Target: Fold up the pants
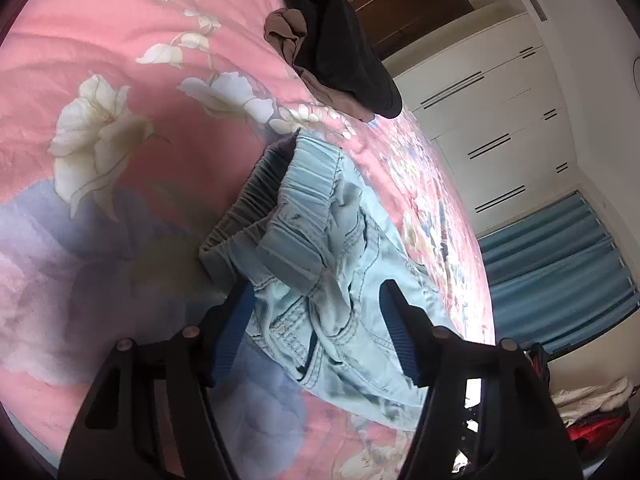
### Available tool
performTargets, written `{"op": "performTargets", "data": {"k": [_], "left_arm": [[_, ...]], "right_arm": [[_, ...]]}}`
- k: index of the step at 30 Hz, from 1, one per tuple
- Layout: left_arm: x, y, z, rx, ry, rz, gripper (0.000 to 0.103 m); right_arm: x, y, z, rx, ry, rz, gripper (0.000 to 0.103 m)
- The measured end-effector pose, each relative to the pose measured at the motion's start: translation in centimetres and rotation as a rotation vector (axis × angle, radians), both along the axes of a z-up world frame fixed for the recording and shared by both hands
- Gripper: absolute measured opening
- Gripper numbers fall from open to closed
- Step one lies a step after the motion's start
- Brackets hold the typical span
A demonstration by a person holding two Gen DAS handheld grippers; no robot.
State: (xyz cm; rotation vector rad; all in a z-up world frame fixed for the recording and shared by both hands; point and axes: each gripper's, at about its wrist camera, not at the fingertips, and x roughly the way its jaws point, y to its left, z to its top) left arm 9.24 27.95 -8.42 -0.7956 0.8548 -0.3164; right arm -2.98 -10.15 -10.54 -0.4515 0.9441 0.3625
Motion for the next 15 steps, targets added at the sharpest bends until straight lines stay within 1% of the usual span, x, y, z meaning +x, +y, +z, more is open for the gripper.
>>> {"op": "performTargets", "data": {"k": [2, 3, 4, 6, 9, 10, 11, 15], "left_arm": [[0.4, 0.2, -0.1, -0.022, 0.007, 0.008, 0.054], [0.5, 0.3, -0.1, -0.019, 0.015, 0.014, 0.043], [0.6, 0.4, -0.1, -0.012, 0.025, 0.025, 0.035], [0.4, 0.7, -0.1, 0.004, 0.034, 0.036, 0.030], [-0.4, 0.9, 0.2, 0.021, 0.018, 0.041, 0.023], [-0.7, 0.9, 0.3, 0.021, 0.005, 0.041, 0.017], [-1.0, 1.0, 0.6, 0.013, -0.006, 0.040, 0.014], [-1.9, 0.9, 1.7, -0.016, -0.056, 0.038, 0.014]], "right_arm": [[0.0, 0.1, -0.1, -0.005, -0.005, -0.001, 0.006], [0.0, 0.2, -0.1, -0.012, -0.011, 0.001, 0.006], [-0.1, 0.3, -0.1, -0.017, -0.018, 0.004, 0.006], [-0.5, 0.5, 0.2, -0.022, -0.038, 0.015, 0.006], [-1.1, 0.5, 1.0, -0.015, -0.074, 0.031, 0.006], [-1.3, 0.5, 1.4, -0.013, -0.084, 0.034, 0.006], [-1.5, 0.5, 1.7, -0.010, -0.090, 0.039, 0.006], [-2.4, 0.6, 2.8, -0.014, -0.111, 0.058, 0.006]]}}
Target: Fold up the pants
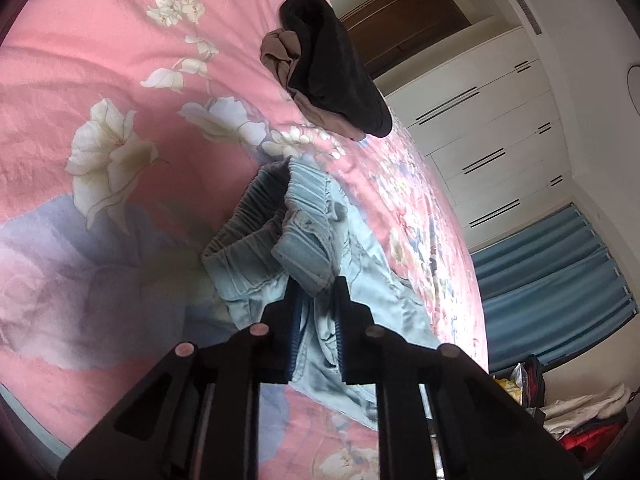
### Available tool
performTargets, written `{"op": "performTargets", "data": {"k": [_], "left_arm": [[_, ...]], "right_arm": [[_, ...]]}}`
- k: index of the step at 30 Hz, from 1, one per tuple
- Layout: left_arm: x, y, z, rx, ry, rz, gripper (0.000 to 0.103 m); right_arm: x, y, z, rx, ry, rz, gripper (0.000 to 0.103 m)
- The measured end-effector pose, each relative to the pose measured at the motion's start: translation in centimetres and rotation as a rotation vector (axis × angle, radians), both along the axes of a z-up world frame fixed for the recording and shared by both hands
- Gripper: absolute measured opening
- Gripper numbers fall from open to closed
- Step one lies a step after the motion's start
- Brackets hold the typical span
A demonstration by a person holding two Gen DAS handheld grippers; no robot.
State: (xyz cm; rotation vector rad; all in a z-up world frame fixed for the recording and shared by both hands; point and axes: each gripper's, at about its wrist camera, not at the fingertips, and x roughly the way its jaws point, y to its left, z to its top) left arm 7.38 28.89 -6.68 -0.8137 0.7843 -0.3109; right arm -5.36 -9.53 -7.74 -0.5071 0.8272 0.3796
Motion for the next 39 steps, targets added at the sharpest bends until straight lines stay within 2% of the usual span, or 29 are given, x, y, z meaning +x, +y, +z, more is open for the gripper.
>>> {"op": "performTargets", "data": {"k": [3, 6, 8, 11, 12, 13, 15, 17, 18, 20, 22, 26, 28, 31, 33, 36, 38, 39], "left_arm": [[-0.5, -0.2, 0.1, 0.010, -0.017, -0.013, 0.014], [-0.5, -0.1, -0.8, 0.023, 0.023, -0.004, 0.014], [-0.3, 0.4, -1.5, 0.035, 0.065, 0.033, 0.017], [0.3, 1.0, -2.3, 0.089, 0.143, 0.087, 0.030], [0.3, 0.9, -2.2, 0.116, 0.151, 0.098, 0.041], [0.2, 0.9, -1.9, 0.145, 0.152, 0.112, 0.047], [-0.3, 0.8, -0.9, 0.185, 0.129, 0.131, 0.047], [-1.2, 1.1, 0.0, 0.219, 0.112, 0.175, 0.064], [-1.7, 1.4, 0.3, 0.223, 0.103, 0.205, 0.075], [-2.9, 1.8, 0.7, 0.210, 0.083, 0.232, 0.075], [-3.7, 1.1, 1.3, 0.211, 0.062, 0.209, 0.074], [-3.8, -4.3, 2.7, 0.296, 0.004, 0.022, 0.074], [-3.4, -8.9, 3.1, 0.373, -0.019, -0.128, 0.074], [-3.4, -17.7, 2.8, 0.541, -0.055, -0.383, 0.074], [-4.1, -23.5, 2.4, 0.613, -0.106, -0.538, 0.074], [-5.2, -30.9, 2.0, 0.640, -0.167, -0.736, 0.072], [-6.0, -35.2, 1.5, 0.688, -0.211, -0.831, 0.068], [-6.2, -37.0, 1.4, 0.722, -0.231, -0.864, 0.062]], "right_arm": [[-0.5, -0.1, -0.4, 0.009, 0.024, 0.003, 0.006], [-0.2, -0.2, -2.4, 0.014, 0.087, -0.012, 0.006], [-0.1, -0.4, -3.1, 0.038, 0.087, -0.059, 0.006], [0.0, -1.2, -2.6, 0.122, 0.092, -0.115, 0.006], [-0.2, -1.6, -2.2, 0.156, 0.094, -0.126, 0.010], [-0.4, -2.2, -1.8, 0.191, 0.096, -0.140, 0.015], [-1.1, -3.8, -1.2, 0.251, 0.095, -0.186, 0.020], [-2.0, -6.4, -0.5, 0.319, 0.083, -0.265, 0.021], [-2.5, -8.1, -0.2, 0.360, 0.076, -0.322, 0.021], [-3.7, -12.1, 0.5, 0.442, 0.056, -0.462, 0.021], [-5.5, -16.6, 0.6, 0.543, 0.031, -0.627, 0.021], [-9.6, -25.0, -0.4, 0.776, -0.009, -0.939, 0.022], [-10.8, -27.5, -1.1, 0.895, -0.034, -1.013, 0.022], [-10.9, -29.3, -2.1, 1.025, -0.049, -1.074, 0.022], [-10.0, -29.8, -3.1, 1.080, -0.025, -1.115, 0.022], [-8.7, -29.6, -4.0, 1.102, 0.005, -1.156, 0.022], [-8.1, -29.5, -4.3, 1.108, 0.020, -1.179, 0.022], [-7.8, -29.5, -4.4, 1.117, 0.023, -1.186, 0.022]]}}
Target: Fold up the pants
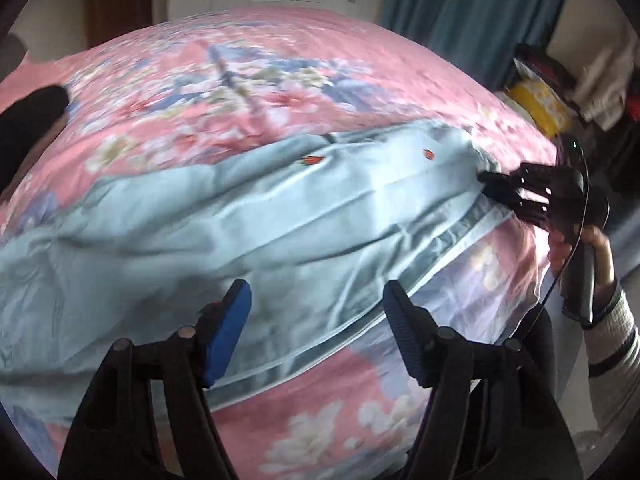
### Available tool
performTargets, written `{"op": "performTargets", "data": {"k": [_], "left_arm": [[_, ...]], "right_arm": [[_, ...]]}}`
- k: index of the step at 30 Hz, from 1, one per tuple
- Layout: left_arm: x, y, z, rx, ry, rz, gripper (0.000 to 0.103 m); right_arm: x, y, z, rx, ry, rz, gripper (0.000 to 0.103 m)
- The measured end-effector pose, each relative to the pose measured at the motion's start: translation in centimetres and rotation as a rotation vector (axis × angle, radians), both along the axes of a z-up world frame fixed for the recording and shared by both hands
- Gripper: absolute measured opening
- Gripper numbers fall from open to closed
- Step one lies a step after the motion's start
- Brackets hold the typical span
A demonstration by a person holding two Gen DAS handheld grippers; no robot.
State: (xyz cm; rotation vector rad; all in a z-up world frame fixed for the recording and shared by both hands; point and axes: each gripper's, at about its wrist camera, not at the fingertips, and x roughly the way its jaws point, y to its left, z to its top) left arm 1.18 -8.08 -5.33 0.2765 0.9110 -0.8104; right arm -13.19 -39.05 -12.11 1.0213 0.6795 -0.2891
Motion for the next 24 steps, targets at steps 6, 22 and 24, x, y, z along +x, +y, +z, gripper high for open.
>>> {"op": "performTargets", "data": {"k": [6, 22, 24], "left_arm": [[0.0, -5.2, -1.5, 0.146, -0.038, -0.114, 0.045], [-0.8, -6.2, -2.8, 0.214, -0.089, -0.191, 0.009], [-0.4, -5.3, -1.8, 0.147, -0.059, -0.162, 0.008]], "right_arm": [[-0.9, -1.1, -0.4, 0.040, -0.047, 0.006, 0.021], [-1.4, -1.9, 1.4, 0.041, -0.153, 0.017, 0.006], [-2.0, -1.7, 1.8, 0.041, -0.167, 0.009, 0.005]]}}
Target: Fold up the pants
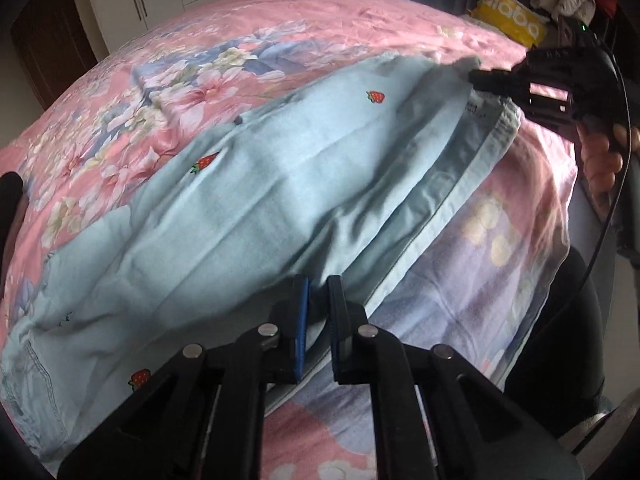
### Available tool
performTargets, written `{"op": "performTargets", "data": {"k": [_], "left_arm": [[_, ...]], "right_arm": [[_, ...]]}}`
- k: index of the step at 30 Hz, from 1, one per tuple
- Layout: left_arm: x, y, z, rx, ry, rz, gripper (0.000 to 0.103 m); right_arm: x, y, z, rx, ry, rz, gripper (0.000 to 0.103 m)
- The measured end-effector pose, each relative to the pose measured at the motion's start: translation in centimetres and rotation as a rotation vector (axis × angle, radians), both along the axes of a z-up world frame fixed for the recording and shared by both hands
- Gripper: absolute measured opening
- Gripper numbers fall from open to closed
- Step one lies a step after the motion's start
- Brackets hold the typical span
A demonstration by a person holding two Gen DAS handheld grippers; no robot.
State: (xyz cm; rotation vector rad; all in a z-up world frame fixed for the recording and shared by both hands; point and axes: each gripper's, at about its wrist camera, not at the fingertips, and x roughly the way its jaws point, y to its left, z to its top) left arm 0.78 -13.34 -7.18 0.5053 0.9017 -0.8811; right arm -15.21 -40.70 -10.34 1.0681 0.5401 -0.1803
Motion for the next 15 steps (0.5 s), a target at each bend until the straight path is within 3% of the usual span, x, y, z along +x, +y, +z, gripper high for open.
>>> {"op": "performTargets", "data": {"k": [3, 6, 11, 12, 13, 15], "left_arm": [[-0.3, 1.1, 1.9, -0.075, 0.011, 0.006, 0.008], [-1.3, 1.2, 2.9, -0.087, -0.019, -0.027, 0.008], [-0.8, 0.6, 1.9, -0.073, 0.013, -0.008, 0.008], [-0.8, 0.5, 1.8, -0.072, 0.013, -0.002, 0.008], [-0.7, 0.6, 1.7, -0.071, 0.016, 0.001, 0.008], [-0.6, 0.7, 1.7, -0.078, 0.024, 0.005, 0.009]], "right_arm": [[-1.8, 0.1, 0.7, 0.001, -0.037, -0.029, 0.002], [-3.6, 0.3, 1.5, -0.028, -0.060, -0.056, 0.002], [-3.4, 0.1, -0.4, 0.036, 0.035, -0.038, 0.004], [-3.0, -0.1, -1.0, 0.067, 0.045, -0.049, 0.016], [-2.7, -0.3, -1.4, 0.092, 0.045, -0.059, 0.038], [-2.0, -0.7, -2.0, 0.125, 0.051, -0.080, 0.050]]}}
